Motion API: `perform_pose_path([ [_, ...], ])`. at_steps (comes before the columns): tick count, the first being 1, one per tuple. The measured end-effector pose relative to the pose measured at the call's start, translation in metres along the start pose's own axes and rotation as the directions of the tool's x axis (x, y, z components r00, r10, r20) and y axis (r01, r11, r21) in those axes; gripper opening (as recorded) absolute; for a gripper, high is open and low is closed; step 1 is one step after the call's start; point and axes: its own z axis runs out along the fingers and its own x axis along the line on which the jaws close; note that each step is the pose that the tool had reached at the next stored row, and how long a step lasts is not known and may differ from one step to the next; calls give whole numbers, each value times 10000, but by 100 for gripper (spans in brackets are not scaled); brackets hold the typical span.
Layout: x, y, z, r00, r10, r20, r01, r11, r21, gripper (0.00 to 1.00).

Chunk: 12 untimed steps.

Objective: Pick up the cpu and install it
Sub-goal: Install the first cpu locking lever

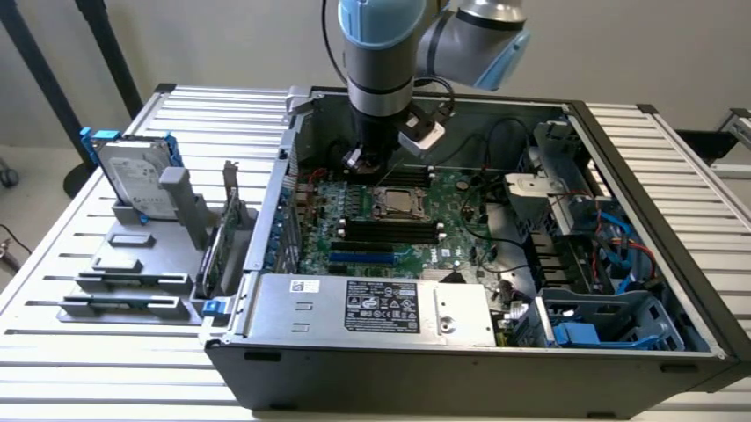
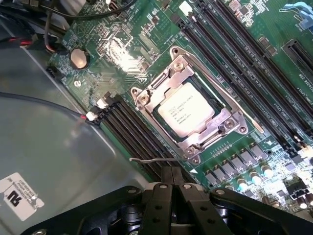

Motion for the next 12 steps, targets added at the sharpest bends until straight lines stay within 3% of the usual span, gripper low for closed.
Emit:
perform_pose_path([
  [8, -5, -10, 154, 10000, -35, -2, 35, 10000, -2, 11],
  [10, 7, -24, 200, 10000, -42, -18, 42, 10000, -15, 11],
  [12, 12, -32, 229, 10000, -52, 19, 52, 10000, -65, 11],
])
